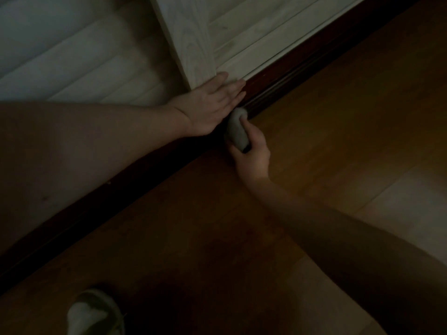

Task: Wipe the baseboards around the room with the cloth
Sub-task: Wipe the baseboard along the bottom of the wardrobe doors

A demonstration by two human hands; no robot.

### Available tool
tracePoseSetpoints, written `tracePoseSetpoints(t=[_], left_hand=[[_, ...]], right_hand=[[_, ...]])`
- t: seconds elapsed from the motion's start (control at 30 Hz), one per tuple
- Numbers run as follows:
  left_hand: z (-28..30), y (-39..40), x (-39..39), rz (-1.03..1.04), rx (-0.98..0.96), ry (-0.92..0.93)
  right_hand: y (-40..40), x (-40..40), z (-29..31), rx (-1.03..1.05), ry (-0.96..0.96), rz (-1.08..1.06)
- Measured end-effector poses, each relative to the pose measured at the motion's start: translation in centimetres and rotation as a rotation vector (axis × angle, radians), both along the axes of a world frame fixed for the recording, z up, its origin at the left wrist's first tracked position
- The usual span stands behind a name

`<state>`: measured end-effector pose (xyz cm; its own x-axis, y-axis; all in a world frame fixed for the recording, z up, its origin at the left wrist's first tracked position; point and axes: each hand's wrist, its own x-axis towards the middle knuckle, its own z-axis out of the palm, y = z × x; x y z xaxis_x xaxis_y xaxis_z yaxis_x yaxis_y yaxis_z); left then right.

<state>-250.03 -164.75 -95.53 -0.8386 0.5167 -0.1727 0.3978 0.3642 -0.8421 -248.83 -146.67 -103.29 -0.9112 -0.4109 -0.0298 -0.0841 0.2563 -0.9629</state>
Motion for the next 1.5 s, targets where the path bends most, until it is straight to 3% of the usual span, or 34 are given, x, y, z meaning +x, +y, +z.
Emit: tracePoseSetpoints(t=[0.2,0.43,0.7,0.8,0.97,1.17,1.33,1.5], left_hand=[[0.6,0.1,0.1,0.034,-0.031,-0.008],[0.4,-0.1,0.0,0.025,0.014,-0.061],[-1.0,-1.1,-0.2,-0.007,0.098,0.012],[-1.2,-0.9,-0.2,-0.006,0.095,0.022],[-1.1,-0.7,-0.5,-0.025,0.093,0.036],[-0.5,-0.6,-0.3,-0.052,0.120,0.011],[-0.4,-0.3,-0.2,-0.059,0.132,-0.026],[-0.3,-0.1,-0.1,-0.025,0.120,-0.035]], right_hand=[[-1.2,5.9,-0.7,0.013,-0.215,0.222],[-0.2,4.4,-0.9,0.024,-0.249,0.344],[4.8,-9.7,1.9,-0.022,-0.109,-0.313],[4.7,-14.7,3.4,-0.017,-0.085,-0.396],[2.6,-15.2,4.3,0.077,-0.046,-0.306],[1.2,-6.7,3.3,0.062,0.028,-0.109],[-0.3,0.5,2.3,-0.033,-0.117,-0.021],[-1.0,4.8,0.9,0.054,-0.066,0.226]])
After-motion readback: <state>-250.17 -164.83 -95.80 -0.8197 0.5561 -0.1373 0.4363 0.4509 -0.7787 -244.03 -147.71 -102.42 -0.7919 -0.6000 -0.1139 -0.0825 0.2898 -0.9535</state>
